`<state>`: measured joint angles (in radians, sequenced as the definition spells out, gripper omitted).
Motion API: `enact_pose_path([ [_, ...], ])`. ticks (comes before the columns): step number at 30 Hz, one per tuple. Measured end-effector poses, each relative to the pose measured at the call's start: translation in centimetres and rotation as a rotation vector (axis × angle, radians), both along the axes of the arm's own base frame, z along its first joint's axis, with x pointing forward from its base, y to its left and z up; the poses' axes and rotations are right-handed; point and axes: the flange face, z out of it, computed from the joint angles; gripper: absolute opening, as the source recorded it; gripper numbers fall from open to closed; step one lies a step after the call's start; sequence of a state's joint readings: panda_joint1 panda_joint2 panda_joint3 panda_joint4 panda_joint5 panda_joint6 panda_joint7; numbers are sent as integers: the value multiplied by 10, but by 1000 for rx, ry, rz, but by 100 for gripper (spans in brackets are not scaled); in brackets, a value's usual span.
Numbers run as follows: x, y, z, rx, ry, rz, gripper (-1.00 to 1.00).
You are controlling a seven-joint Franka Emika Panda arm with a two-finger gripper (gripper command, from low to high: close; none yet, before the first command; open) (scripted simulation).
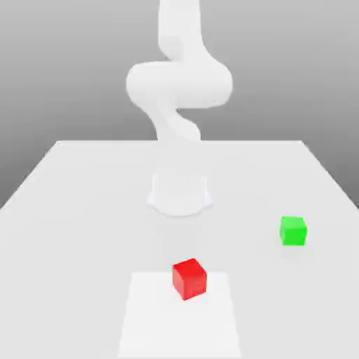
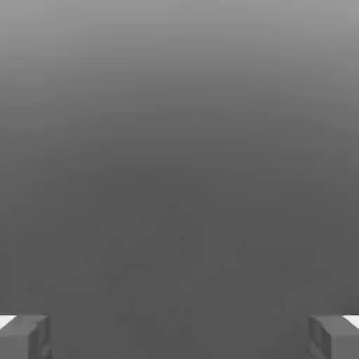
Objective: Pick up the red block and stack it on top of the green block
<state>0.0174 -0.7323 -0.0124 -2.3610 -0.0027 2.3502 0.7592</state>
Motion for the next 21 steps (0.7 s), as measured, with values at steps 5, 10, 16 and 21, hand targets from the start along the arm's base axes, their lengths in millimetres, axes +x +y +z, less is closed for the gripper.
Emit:
enact_pose_path([
  [5, 43, 5, -124, -52, 185, 98, 0],
  [10, 48, 12, -249, -100, 369, 206, 0],
  [16, 2, 18, -402, -154, 616, 364, 0],
  [21, -24, 20, -481, -172, 704, 426, 0],
])
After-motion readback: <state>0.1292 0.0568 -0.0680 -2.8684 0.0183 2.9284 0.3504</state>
